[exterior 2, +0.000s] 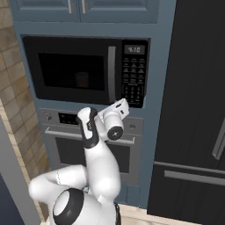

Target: Place the microwavable item in the microwave. Then, close the microwave door and press the start button.

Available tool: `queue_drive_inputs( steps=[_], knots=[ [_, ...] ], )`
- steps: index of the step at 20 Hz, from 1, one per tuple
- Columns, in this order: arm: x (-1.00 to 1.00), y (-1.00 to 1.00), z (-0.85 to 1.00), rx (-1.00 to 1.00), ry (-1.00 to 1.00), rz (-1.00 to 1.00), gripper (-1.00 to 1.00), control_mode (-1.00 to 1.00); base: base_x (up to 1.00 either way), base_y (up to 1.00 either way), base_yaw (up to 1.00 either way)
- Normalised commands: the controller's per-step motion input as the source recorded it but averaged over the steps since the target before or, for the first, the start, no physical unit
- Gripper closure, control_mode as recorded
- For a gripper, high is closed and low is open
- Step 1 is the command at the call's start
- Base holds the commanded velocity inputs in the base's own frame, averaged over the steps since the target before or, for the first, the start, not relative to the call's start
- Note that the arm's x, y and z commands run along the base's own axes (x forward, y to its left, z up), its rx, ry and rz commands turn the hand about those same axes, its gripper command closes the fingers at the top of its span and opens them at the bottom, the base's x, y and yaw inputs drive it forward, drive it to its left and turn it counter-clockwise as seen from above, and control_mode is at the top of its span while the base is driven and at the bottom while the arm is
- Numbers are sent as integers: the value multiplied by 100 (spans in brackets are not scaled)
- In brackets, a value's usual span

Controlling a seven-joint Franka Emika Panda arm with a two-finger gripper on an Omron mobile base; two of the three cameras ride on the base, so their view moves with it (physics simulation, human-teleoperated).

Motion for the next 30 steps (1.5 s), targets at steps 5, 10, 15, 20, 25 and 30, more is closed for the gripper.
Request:
queue_drive_inputs(
  steps=[5,10,15,20,25,30],
  knots=[
    [12,-20,0,3,0,0,-100,-100,0,0,0],
    [2,-28,0,4,1,1,-100,-100,0,0,0],
    [14,-26,0,4,3,4,-100,-100,0,0,0],
    [42,-10,0,4,9,11,-100,-100,0,0,0],
    [50,0,-7,2,13,13,-100,-100,0,0,0],
    [47,0,-18,2,12,12,-100,-100,0,0,0]
  ],
)
